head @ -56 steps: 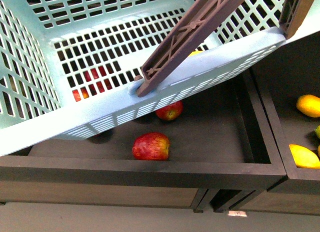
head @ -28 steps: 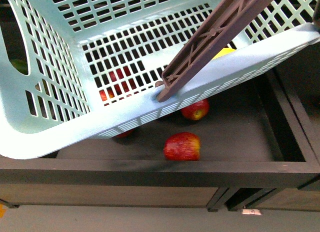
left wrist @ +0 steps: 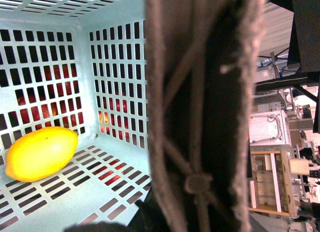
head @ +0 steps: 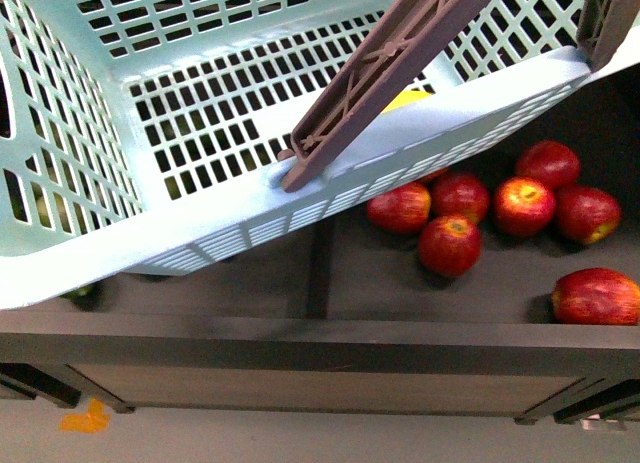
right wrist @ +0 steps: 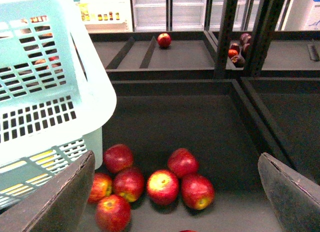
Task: Pick lemon and mango into basket
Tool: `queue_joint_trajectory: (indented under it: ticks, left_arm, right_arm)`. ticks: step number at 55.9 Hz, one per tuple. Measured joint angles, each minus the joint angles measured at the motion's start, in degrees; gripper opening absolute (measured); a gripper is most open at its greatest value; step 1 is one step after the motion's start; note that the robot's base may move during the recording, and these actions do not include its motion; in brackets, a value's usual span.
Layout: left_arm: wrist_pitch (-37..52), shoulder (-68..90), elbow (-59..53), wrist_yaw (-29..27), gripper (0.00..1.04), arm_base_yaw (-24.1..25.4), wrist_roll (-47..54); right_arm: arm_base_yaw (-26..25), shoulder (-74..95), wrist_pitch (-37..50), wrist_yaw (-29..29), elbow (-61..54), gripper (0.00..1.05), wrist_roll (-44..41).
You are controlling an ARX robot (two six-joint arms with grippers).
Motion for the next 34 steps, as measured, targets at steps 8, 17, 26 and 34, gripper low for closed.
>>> queue_joint_trajectory:
  ticks: [8,17,26,34]
  left_arm:
    - [0.0,-0.02,0.0,0.11,0.04,0.0,0.02]
    - [0.0,-0.07,0.0,-0.44,0.04,0.02,0.07]
    - [0.0,-0.07,0.0,-0.22,0.04,0.02,0.02]
    - [0.0,-0.07,0.0,-0.2,0.04,0.0,0.07]
  right_arm:
    - [-0.02,-0.04,0.0,-0.04,0.0,0.96,-0.02]
    - [-0.02,-0.07,0.0,-0.02,0.0,0.96,-0.02]
    - [-0.02,-0.04,0.0,-0.04,-0.02,0.96,-0.02]
    - [-0.02,-0.02,0.0,-0.02,-0.02,0.96,-0.02]
